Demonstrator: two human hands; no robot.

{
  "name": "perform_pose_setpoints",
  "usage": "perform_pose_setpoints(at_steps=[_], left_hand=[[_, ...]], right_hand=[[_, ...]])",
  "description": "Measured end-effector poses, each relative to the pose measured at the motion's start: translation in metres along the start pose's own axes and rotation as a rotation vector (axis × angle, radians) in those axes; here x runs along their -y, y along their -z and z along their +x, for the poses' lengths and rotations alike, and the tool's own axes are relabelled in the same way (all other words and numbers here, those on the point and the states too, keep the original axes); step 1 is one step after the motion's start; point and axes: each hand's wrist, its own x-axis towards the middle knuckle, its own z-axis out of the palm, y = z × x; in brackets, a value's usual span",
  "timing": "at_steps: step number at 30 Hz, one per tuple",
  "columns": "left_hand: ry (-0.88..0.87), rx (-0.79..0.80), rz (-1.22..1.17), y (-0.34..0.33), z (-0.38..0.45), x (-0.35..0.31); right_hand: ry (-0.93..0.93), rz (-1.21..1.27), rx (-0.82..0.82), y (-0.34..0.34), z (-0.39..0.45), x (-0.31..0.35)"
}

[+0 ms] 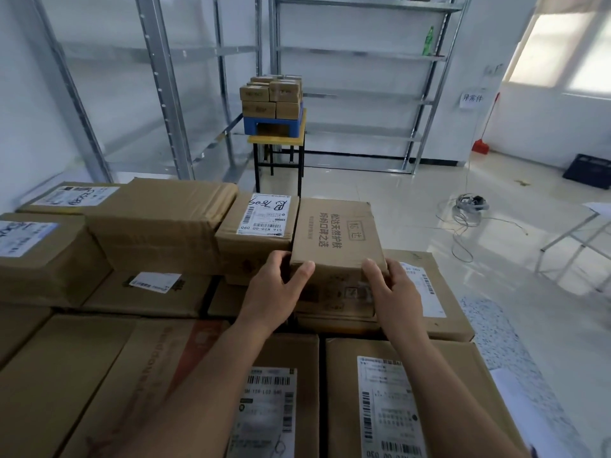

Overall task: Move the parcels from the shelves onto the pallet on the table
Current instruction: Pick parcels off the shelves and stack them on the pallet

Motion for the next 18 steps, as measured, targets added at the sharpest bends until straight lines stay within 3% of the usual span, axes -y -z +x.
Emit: perform_pose_setpoints(at_steps=[7,14,18], left_hand=[[-0.035,-0.047,0.067,0.012,-0.023,0.003],[-0.029,-0.182,0.037,0.016,-0.101,0.004],[-0.004,-0.239,0.030,0.014,-0.153,0.013]], right_hand=[[0.049,-0.026,-0.097,0.006,-0.017,0.002],[0.175,-0.160,-0.196,0.019,-0.072,0.001],[0.304,-0.209,-0.097,0.007,-0.124,0.001]])
